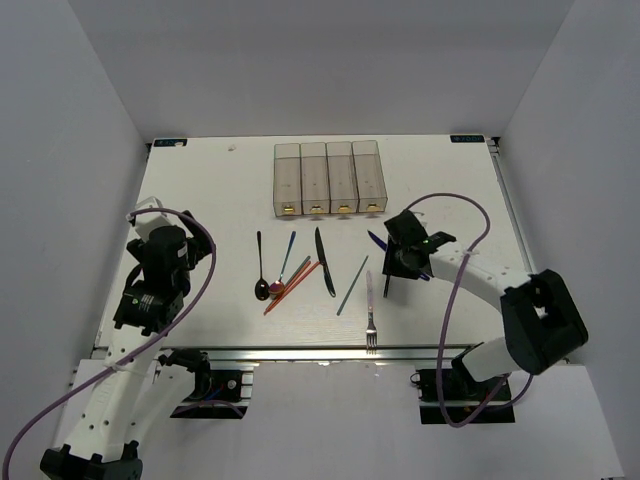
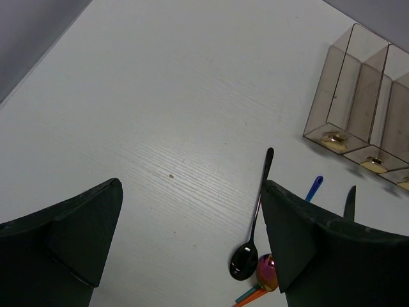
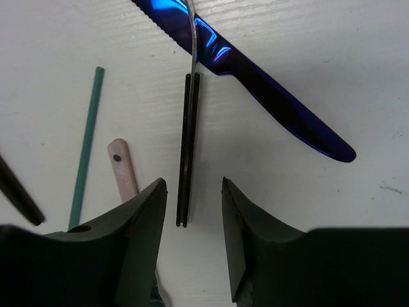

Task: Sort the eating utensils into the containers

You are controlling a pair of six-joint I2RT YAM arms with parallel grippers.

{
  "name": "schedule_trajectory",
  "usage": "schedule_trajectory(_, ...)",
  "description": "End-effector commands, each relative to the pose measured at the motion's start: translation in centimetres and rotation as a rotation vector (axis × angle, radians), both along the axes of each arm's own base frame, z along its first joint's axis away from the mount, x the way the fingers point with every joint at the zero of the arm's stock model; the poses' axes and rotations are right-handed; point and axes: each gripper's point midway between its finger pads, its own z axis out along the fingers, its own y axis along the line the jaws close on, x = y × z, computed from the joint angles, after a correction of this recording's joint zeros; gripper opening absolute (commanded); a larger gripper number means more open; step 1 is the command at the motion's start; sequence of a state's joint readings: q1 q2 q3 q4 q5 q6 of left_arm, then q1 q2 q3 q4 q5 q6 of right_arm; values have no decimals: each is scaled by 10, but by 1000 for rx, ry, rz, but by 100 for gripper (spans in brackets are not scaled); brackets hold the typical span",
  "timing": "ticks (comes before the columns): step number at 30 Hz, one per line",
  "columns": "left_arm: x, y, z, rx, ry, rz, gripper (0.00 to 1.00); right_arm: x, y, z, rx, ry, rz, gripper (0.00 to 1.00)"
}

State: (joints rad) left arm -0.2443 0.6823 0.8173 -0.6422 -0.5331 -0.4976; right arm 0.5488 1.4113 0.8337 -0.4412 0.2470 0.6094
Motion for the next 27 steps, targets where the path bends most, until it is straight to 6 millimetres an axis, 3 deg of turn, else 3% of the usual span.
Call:
schedule_trajectory(1,2,-2,0,-4,-9,-12,98,21,-2,-5,-54,-56,-76,44)
schedule_trajectory(5,2,-3,1,-7,-12,-21,98,24,-3,-17,-76,-43,-82,42)
schedule_trajectory(7,3,-4,1,-8,-11,-24,98,25,-3,-25,-91,-35,-85,32)
schedule_trajectory(11,3,-4,0,-7,-8,-24,98,24,2,-36,-93,-9,-67,25)
schedule_trajectory(14,3,-5,0,-8,-11,-29,98,24,6,-33,-87,-17,-63,9)
schedule_trajectory(16,3,-5,-1,-7,-8,-29,98,27,8,-22,-79,-47,-68,0)
schedule_trajectory(20,4,-9,3,-16,-18,-53,98,33,11,24,-80,-148,-64,0)
schedule_trajectory(21,4,-10,2,-16,-16,-63,98,40,18,47,-45,-202,-51,0)
schedule_trajectory(24,3,-10,3,-17,-26,-68,98,61,36,87,-4,-311,49,0)
schedule_trajectory(27,3,-9,2,-14,-19,-56,98,89,54,108,-35,-373,166,0)
